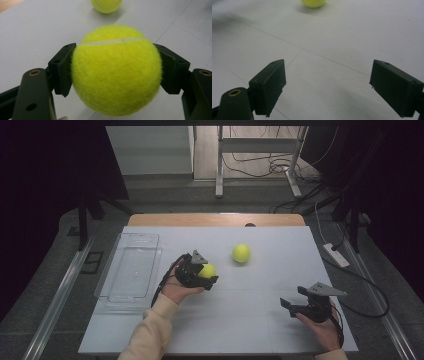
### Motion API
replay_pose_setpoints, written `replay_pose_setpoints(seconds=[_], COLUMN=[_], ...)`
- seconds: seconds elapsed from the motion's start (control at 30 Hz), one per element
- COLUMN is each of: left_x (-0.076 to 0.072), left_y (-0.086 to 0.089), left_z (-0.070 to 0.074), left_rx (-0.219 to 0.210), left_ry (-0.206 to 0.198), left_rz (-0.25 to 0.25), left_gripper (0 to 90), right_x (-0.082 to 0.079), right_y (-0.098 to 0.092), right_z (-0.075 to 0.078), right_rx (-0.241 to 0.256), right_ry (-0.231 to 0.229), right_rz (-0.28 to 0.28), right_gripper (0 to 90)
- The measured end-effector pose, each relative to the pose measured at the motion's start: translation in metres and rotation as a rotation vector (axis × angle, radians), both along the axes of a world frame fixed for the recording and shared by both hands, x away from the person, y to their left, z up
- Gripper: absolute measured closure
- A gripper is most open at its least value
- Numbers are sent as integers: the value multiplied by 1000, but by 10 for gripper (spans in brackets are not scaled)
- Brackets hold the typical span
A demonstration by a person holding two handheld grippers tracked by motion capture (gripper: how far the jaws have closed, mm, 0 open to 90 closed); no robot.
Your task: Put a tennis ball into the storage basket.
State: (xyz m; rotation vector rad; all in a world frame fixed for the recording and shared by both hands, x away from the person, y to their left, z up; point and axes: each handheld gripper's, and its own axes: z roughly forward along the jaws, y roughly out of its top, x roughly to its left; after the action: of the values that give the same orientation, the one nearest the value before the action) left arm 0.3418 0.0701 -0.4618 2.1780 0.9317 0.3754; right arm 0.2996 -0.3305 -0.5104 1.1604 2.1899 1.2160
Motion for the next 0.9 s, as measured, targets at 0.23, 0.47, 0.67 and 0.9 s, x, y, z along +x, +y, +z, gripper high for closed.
replay_pose_setpoints(seconds=[0.23,0.47,0.67,0.9], left_x=[-3,-5,-6,-8], left_y=[3,5,10,16], left_z=[9,16,22,28], left_rx=[-12,-5,-31,-45], left_ry=[-34,-63,-71,-85], left_rz=[13,30,37,48], left_gripper=[268,268,268,268], right_x=[0,0,0,0], right_y=[0,-1,-1,-1], right_z=[0,0,0,1], right_rx=[3,4,3,7], right_ry=[-1,-3,-1,2], right_rz=[1,0,0,-4], right_gripper=[134,134,135,135])
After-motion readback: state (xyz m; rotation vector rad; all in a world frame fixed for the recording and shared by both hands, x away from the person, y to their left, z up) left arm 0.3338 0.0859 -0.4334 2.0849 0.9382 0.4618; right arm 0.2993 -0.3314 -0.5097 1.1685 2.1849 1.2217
